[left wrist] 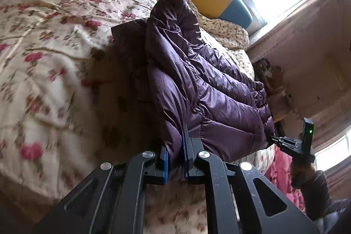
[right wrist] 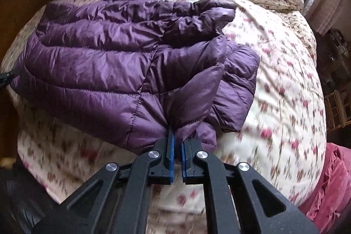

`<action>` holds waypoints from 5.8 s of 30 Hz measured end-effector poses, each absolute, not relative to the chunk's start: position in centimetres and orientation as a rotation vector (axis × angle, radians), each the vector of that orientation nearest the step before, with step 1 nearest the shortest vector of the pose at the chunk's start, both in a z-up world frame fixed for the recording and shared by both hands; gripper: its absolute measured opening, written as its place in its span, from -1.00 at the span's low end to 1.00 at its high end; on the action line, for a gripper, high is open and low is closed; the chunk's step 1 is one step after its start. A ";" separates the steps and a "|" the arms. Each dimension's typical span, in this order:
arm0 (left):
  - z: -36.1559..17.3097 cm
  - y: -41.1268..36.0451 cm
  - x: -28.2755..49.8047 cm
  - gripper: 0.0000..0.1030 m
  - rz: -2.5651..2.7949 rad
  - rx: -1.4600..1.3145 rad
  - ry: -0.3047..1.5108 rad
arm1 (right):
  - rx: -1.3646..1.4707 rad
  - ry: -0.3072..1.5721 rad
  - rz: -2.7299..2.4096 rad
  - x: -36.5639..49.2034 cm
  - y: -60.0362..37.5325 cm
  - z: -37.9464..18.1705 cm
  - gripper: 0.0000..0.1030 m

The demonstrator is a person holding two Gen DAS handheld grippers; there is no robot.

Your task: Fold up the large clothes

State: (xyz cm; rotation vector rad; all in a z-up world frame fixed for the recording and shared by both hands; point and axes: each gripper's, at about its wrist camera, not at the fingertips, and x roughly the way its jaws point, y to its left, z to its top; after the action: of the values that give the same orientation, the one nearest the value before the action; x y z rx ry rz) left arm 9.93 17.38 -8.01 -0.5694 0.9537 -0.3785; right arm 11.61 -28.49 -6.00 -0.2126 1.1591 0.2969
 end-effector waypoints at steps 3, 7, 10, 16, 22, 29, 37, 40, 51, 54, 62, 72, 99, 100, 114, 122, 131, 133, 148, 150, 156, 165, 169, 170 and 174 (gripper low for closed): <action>-7.2 17.5 9.1 -0.34 -0.338 -0.541 0.960 | -0.191 1.136 0.287 11.5 -28.9 -5.2 -0.49; -5.4 19.1 9.9 0.44 -0.307 -0.575 0.877 | -0.162 1.075 0.277 13.0 -28.9 -3.8 0.22; -4.6 19.7 12.1 0.44 -0.289 -0.593 0.847 | -0.109 1.025 0.247 15.5 -28.7 -3.2 0.63; -4.3 18.9 17.4 0.35 -0.259 -0.596 0.841 | 0.030 0.993 0.171 22.0 -29.0 -4.0 0.72; -5.2 17.6 21.9 -0.52 -0.240 -0.579 0.915 | 0.146 1.058 0.162 25.7 -29.5 -6.0 -0.08; -4.0 17.1 22.7 -1.00 -0.146 -0.478 0.854 | 0.095 0.940 0.122 24.6 -29.9 -4.0 -0.87; -2.7 15.6 25.0 -1.00 -0.039 -0.335 0.787 | 0.029 0.816 0.011 26.9 -28.2 -3.1 -0.89; -3.7 14.8 26.7 -1.00 0.001 -0.280 0.801 | -0.019 0.824 -0.041 28.3 -27.2 -4.4 -0.89; -9.9 12.9 29.8 -1.00 0.055 -0.147 0.890 | -0.128 0.942 -0.143 31.4 -26.6 -11.4 -0.59; -10.8 12.5 29.9 -1.00 0.056 -0.130 0.885 | -0.186 0.941 -0.166 31.5 -25.8 -12.6 -0.58; -11.6 12.5 29.8 -1.00 0.045 -0.168 0.865 | -0.266 0.919 -0.212 31.7 -24.6 -13.7 -0.58; -11.3 12.9 29.8 -1.00 0.038 -0.193 0.867 | -0.273 0.916 -0.251 31.7 -24.5 -13.1 -0.35; -6.8 8.2 24.0 0.07 -0.073 -0.205 0.768 | -0.161 0.784 0.074 25.1 -14.4 -7.6 0.80; -7.4 8.2 24.3 0.07 -0.065 -0.201 0.781 | -0.179 0.787 0.069 25.2 -14.0 -8.2 0.82; -11.2 8.7 24.9 0.09 -0.057 -0.216 0.784 | -0.150 0.858 0.063 27.6 -14.0 -13.1 0.96; -9.3 8.2 23.8 0.34 -0.041 -0.187 0.768 | -0.124 0.851 0.078 27.4 -14.3 -13.2 0.96; -7.2 8.5 21.0 0.35 -0.045 -0.203 0.727 | -0.124 0.850 0.076 27.2 -14.4 -13.0 0.96; -6.9 8.4 20.5 0.35 -0.050 -0.202 0.721 | -0.125 0.858 0.073 27.3 -14.4 -12.8 0.96; -4.4 8.3 21.8 0.35 -0.096 -0.236 0.690 | -0.045 0.826 0.008 25.5 -19.0 -8.5 0.96; -4.5 7.8 23.2 0.35 -0.100 -0.233 0.702 | -0.043 0.831 -0.029 25.8 -20.1 -8.7 0.96; -7.3 7.4 26.7 0.35 -0.068 -0.193 0.788 | 0.007 0.870 -0.083 26.9 -23.0 -10.5 0.96; -10.6 7.7 27.5 0.41 -0.039 -0.194 0.817 | 0.066 0.864 -0.071 27.5 -23.7 -12.6 0.97; -10.6 7.7 27.4 0.41 -0.033 -0.189 0.821 | 0.051 0.860 -0.079 27.5 -23.5 -12.7 0.97; -10.3 7.7 27.4 0.41 -0.029 -0.186 0.821 | 0.044 0.859 -0.082 27.5 -23.4 -12.7 0.97; -9.0 7.6 26.2 0.42 -0.024 -0.176 0.795 | 0.033 0.866 -0.087 27.5 -23.3 -12.6 0.97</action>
State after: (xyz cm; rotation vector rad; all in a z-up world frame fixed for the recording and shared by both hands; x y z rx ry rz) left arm 26.24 7.61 -9.01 -0.1762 0.7954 -0.0244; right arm 27.47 -23.30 -12.57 0.0326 0.8658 -0.0872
